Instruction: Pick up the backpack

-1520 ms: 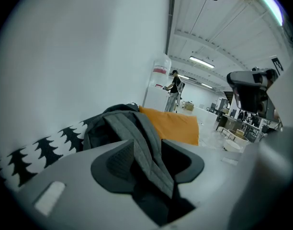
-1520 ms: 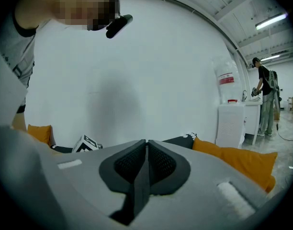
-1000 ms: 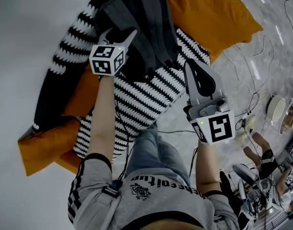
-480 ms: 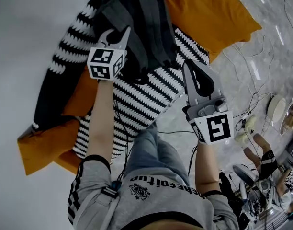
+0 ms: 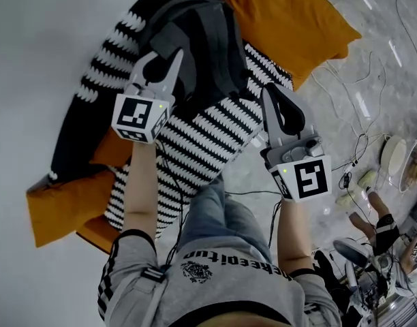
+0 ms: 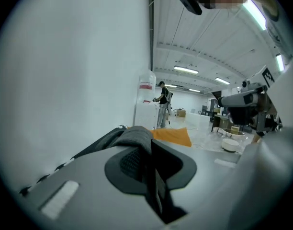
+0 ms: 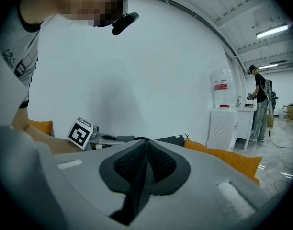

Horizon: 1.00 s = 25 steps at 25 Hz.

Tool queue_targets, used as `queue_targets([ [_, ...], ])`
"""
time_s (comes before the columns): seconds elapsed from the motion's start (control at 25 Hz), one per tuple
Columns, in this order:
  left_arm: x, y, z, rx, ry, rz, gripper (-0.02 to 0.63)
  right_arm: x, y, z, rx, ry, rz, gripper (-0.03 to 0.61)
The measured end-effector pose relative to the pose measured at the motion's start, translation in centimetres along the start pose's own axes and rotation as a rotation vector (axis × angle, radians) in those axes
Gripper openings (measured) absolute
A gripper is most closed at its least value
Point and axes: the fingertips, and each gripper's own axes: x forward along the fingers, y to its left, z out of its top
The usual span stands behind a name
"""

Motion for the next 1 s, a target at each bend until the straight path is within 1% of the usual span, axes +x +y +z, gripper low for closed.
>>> queue_targets([
  [0.12,-1.8,-2.4,2.5,-0.004,-0.060,-0.032,0.050,-1.0,0.5,0.5,-0.010,-0.011,0.002,0.014],
  [0.24,-3.1,-4.9,3.6,0.000,-0.089,-0.062,0.049,-2.0,0.9,0.6,-0.015,-0.025,0.003,0.014],
  [0.44,-5.7,-8.5,5.8,-0.007,-0.110,-0.105,0.049,-3.6,1.6,2.4,-0.021,-0.060,0.004,0.014],
  [0.64,-8.4,-13.3,7.5,-0.001,-0.104,-0.144,0.048,-7.2,2.7,4.0,-0.017,-0.085,-0.004,0.014],
  [0.72,-9.1,-14.8,8.0,0.000,-0.113,-0.148,0.048,-8.5,2.7,4.2,-0.014,-0.100,-0.012,0.014],
  [0.84,-9.7,-16.6,8.8,0.024,-0.118,-0.146,0.048,-10.2,2.3,4.4,-0.010,-0.121,-0.019,0.014],
  [1.0,-11.7,-18.6,10.7,0.051,-0.138,-0.121,0.048,-12.9,2.5,4.6,-0.011,-0.123,-0.008,0.014],
])
